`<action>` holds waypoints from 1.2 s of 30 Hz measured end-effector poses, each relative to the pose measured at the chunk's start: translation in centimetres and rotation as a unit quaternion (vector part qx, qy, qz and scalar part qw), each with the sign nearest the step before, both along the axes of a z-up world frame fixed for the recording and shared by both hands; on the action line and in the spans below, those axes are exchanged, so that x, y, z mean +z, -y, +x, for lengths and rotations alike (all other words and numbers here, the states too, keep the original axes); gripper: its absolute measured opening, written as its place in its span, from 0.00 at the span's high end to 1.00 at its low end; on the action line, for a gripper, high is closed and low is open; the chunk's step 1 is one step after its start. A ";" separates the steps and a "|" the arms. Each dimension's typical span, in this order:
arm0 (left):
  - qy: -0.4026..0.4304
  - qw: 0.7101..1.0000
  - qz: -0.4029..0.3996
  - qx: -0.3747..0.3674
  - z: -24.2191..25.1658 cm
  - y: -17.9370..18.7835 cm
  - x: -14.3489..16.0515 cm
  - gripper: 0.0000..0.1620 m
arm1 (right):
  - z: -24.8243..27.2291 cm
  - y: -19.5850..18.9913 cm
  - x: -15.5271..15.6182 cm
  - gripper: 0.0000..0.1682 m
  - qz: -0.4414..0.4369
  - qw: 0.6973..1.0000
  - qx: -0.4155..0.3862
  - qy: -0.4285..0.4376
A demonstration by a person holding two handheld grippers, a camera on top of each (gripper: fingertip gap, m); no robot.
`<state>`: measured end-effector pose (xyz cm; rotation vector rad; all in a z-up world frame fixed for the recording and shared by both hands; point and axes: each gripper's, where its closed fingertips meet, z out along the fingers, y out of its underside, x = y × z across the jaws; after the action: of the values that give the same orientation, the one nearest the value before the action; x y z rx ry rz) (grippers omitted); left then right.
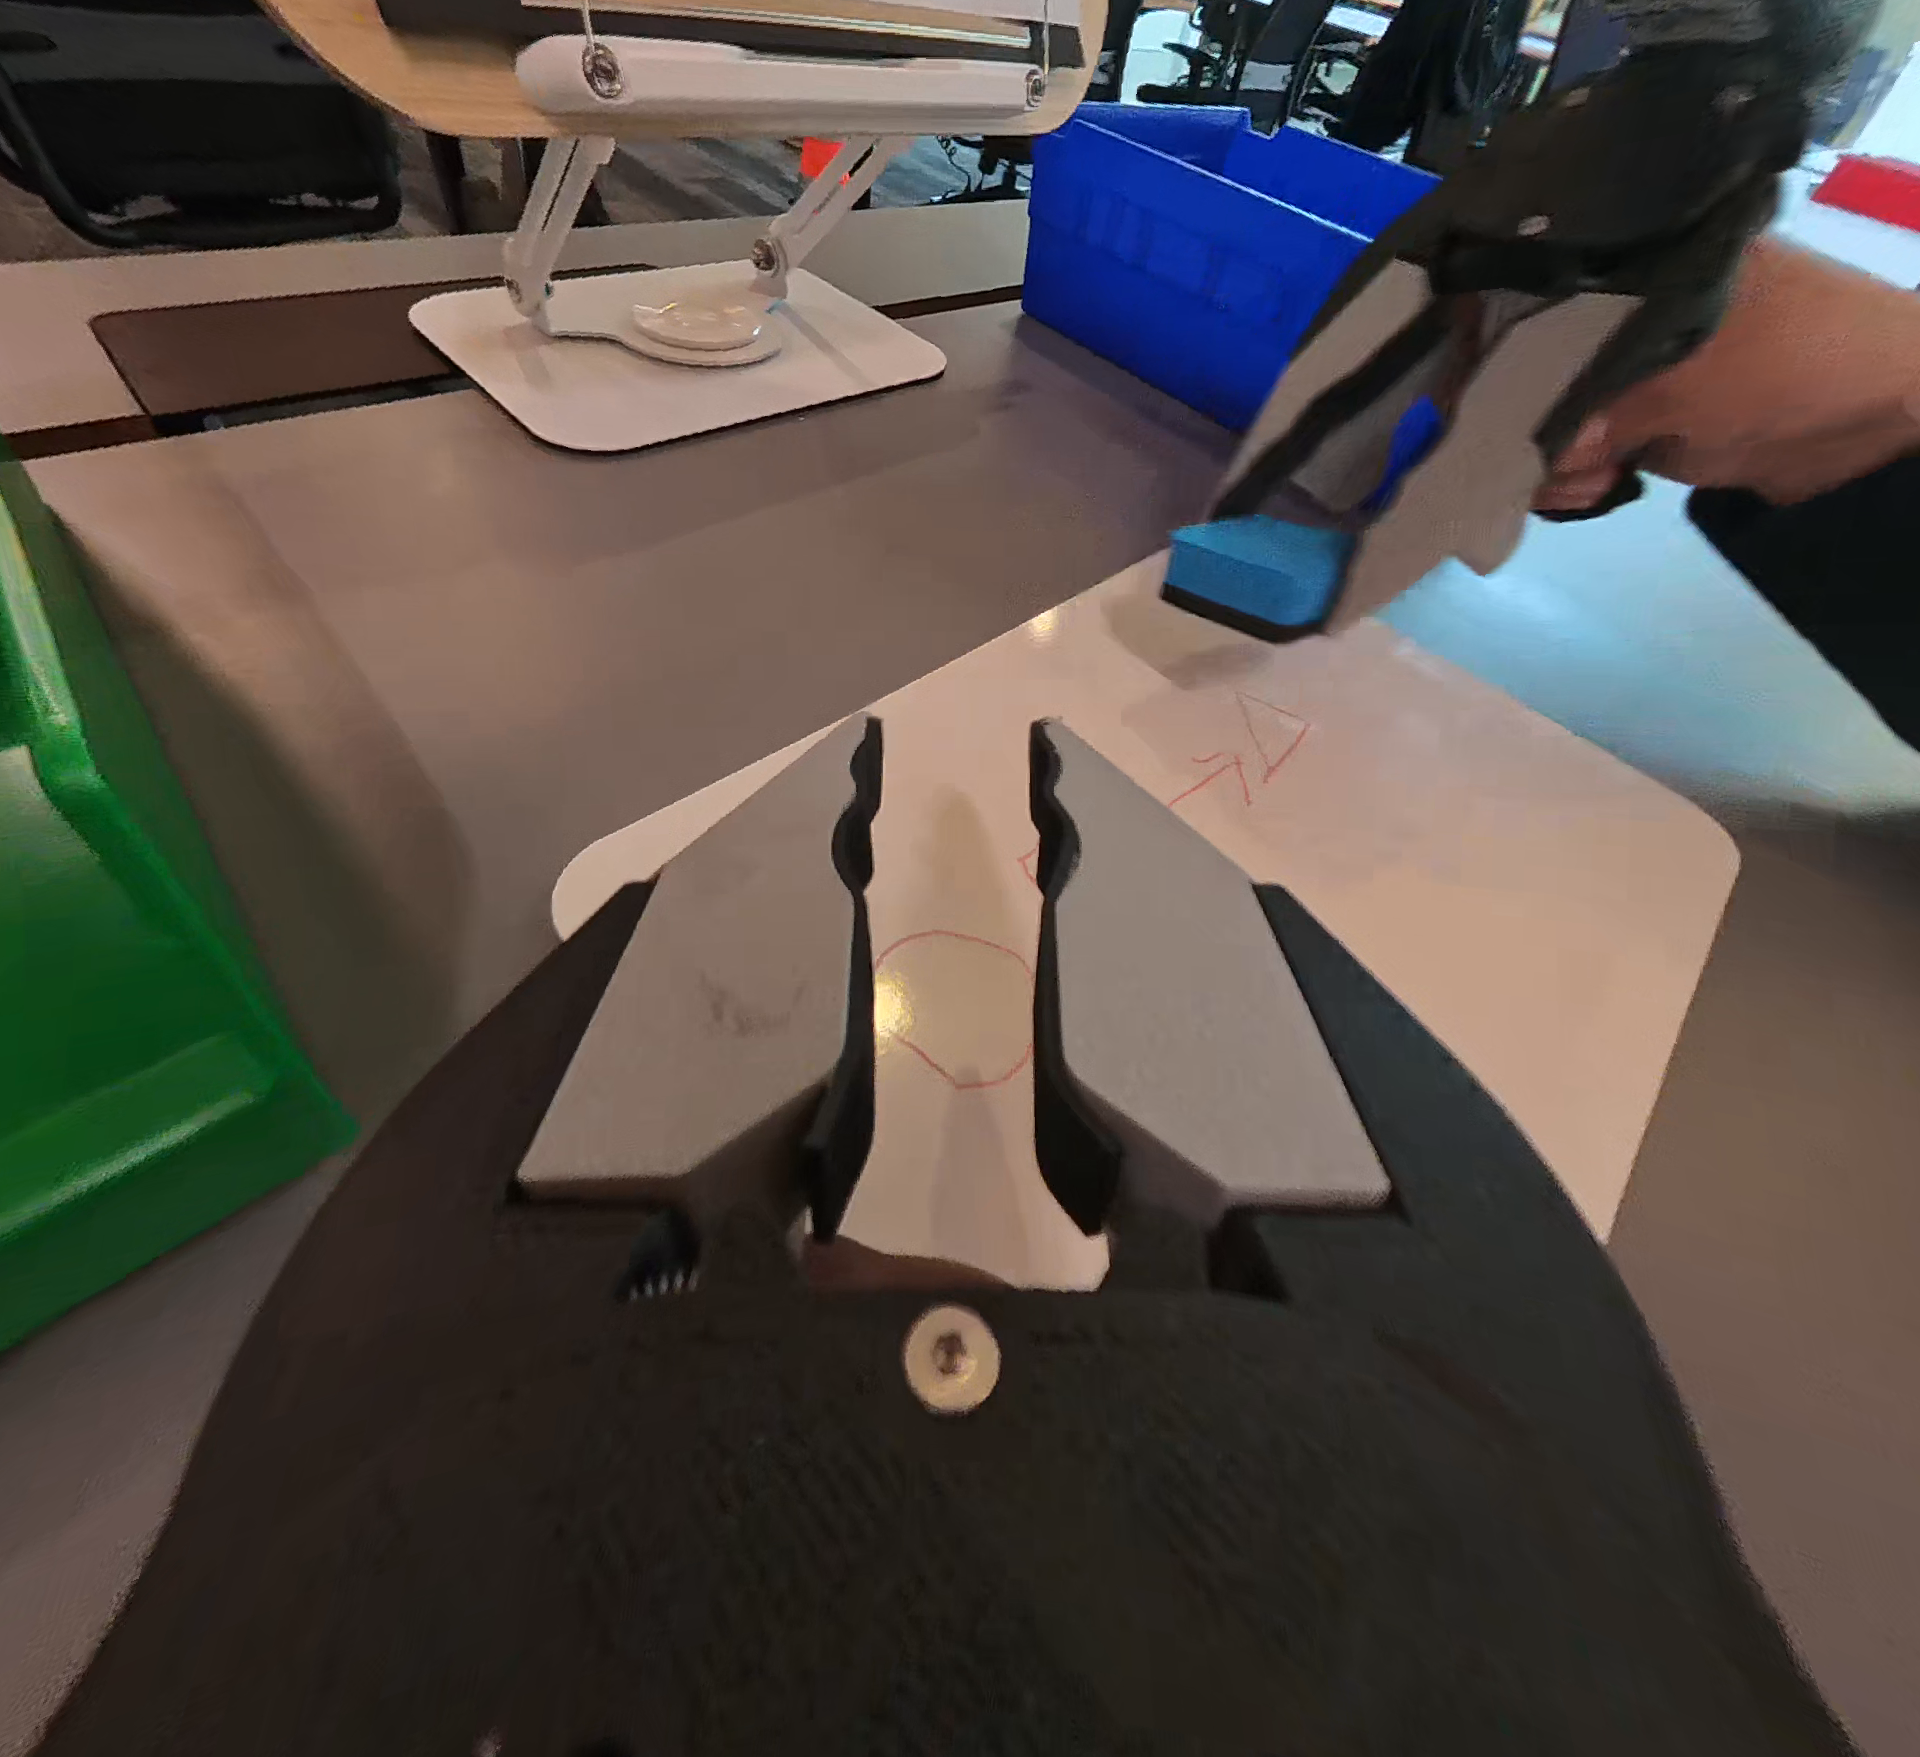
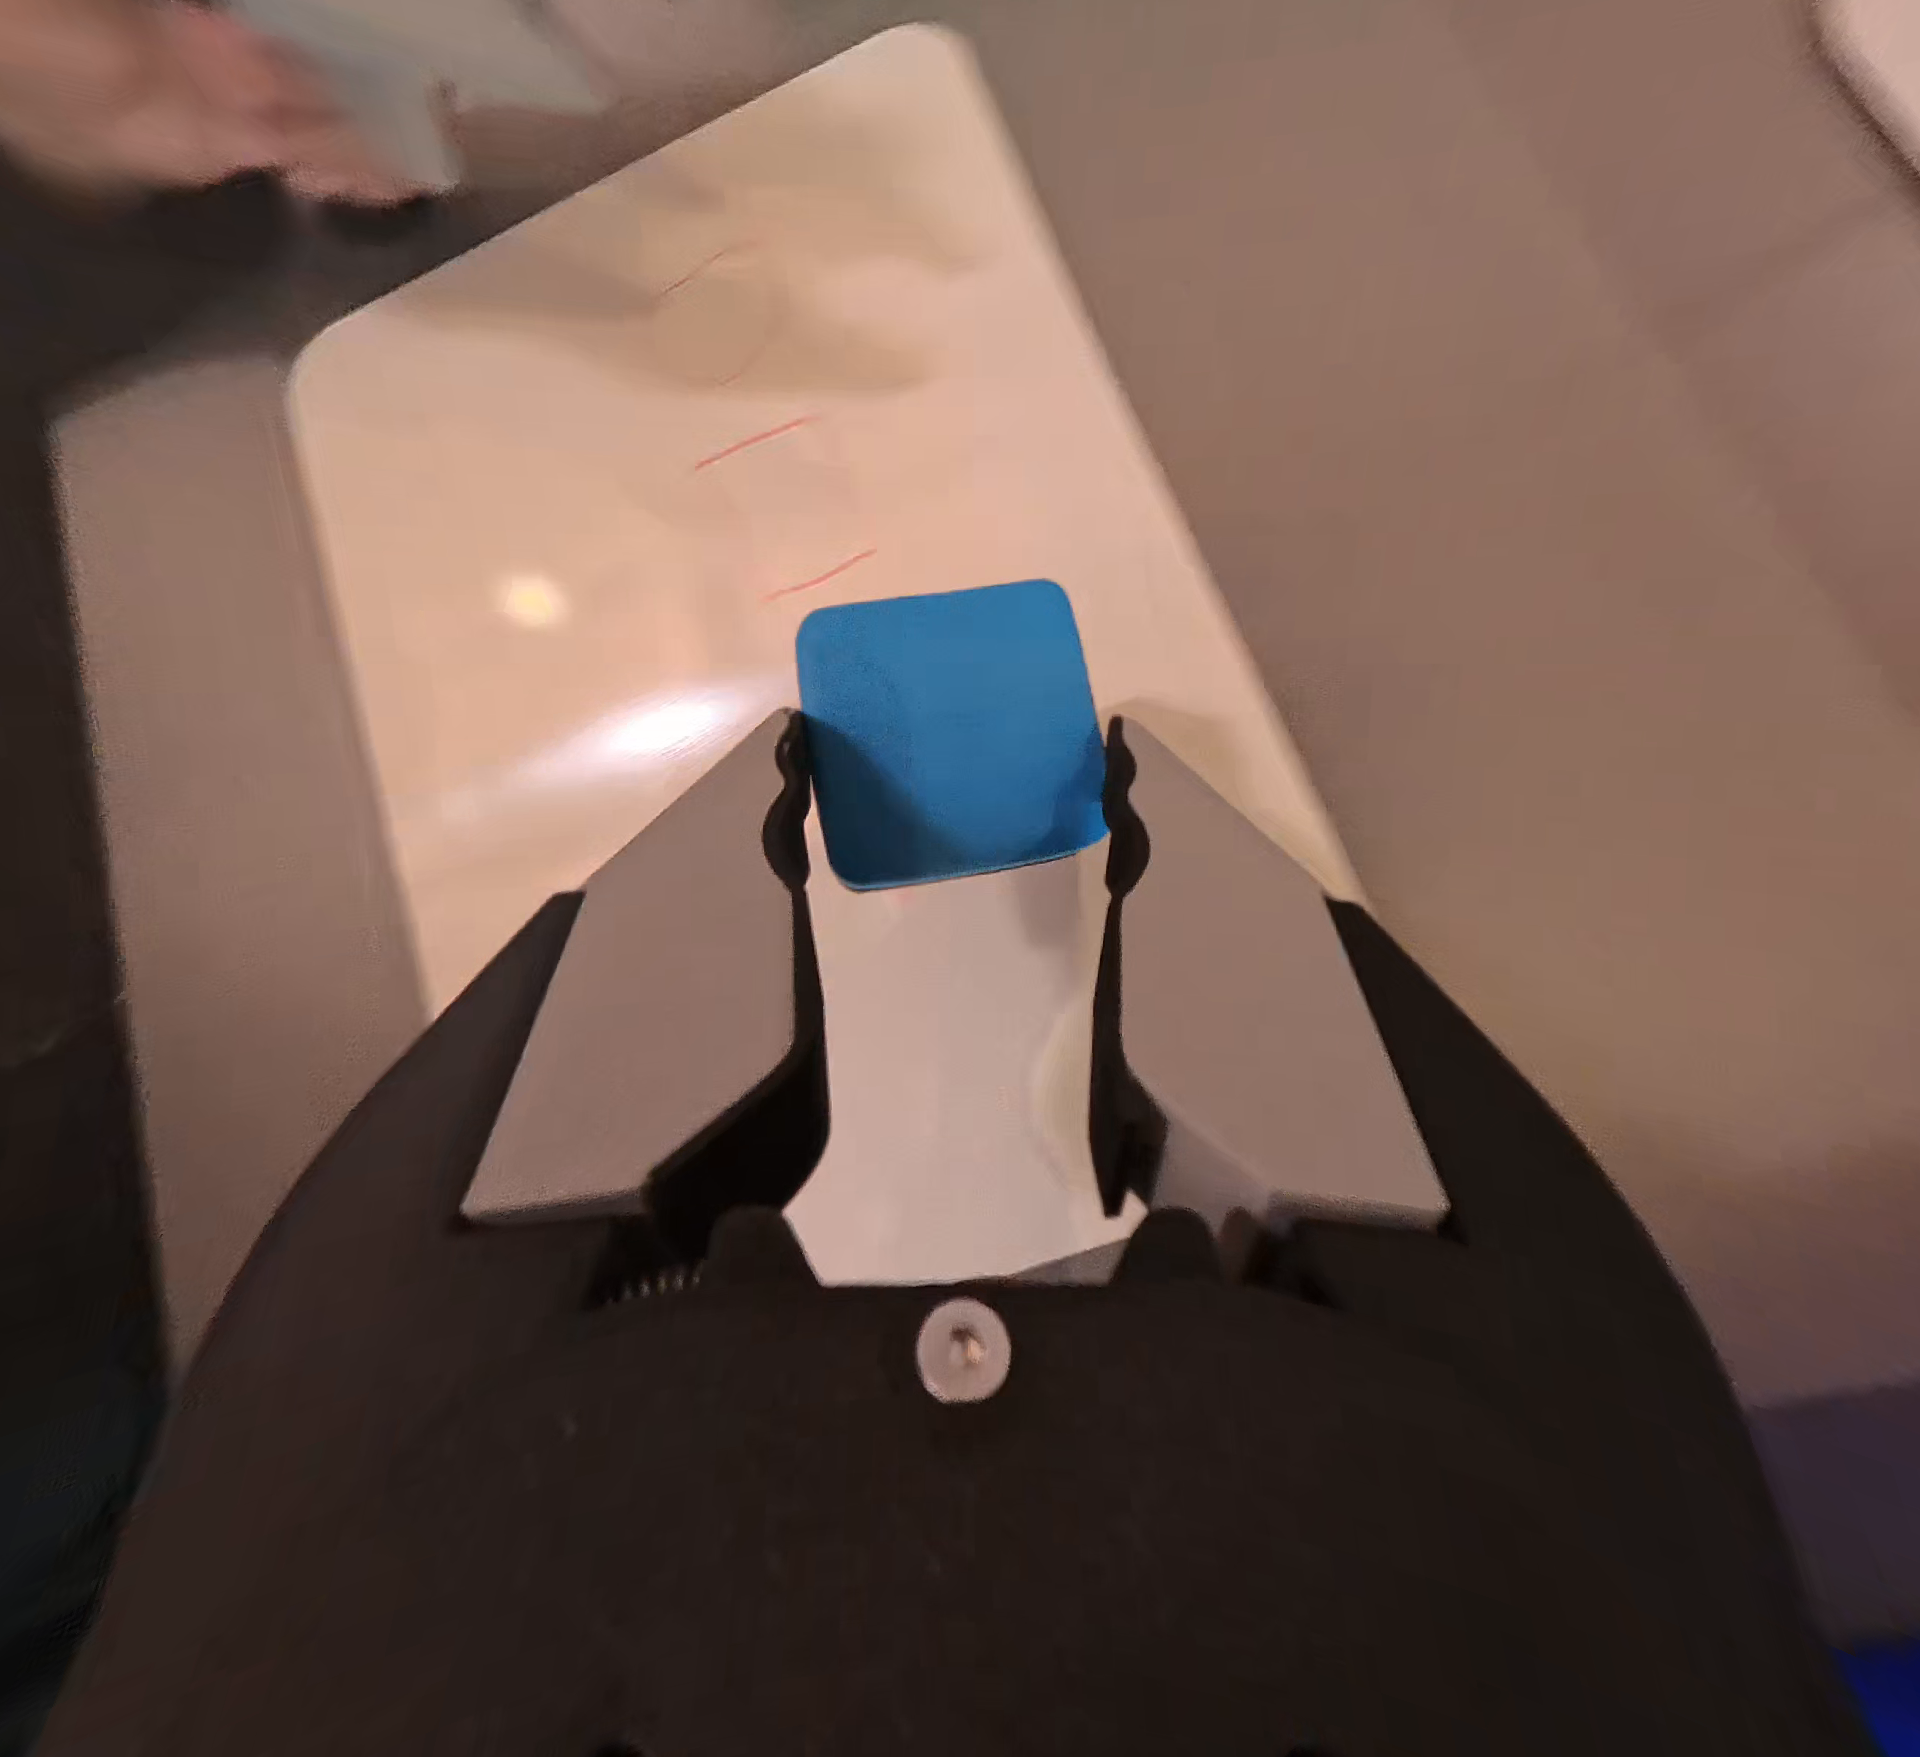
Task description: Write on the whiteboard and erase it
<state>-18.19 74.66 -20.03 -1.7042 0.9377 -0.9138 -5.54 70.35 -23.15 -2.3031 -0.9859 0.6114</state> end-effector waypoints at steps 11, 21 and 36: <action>-0.005 1.000 0.000 -0.015 0.4 0.6 -0.2 0.84 | -0.1 2.4 -3.3 0.66 0.010 0.995 -0.012 0.099; 0.001 1.000 -0.003 -0.024 0.5 0.8 0.0 0.84 | 0.1 2.7 -2.7 0.71 0.033 0.991 0.006 0.127; -0.001 1.000 -0.010 -0.025 0.5 0.8 -0.3 0.84 | -0.6 1.9 -2.9 0.71 0.022 0.992 0.023 0.119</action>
<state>-17.65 73.90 -20.30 -1.7061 0.9798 -0.9579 -6.17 68.48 -26.01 -2.3567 -1.1519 0.3340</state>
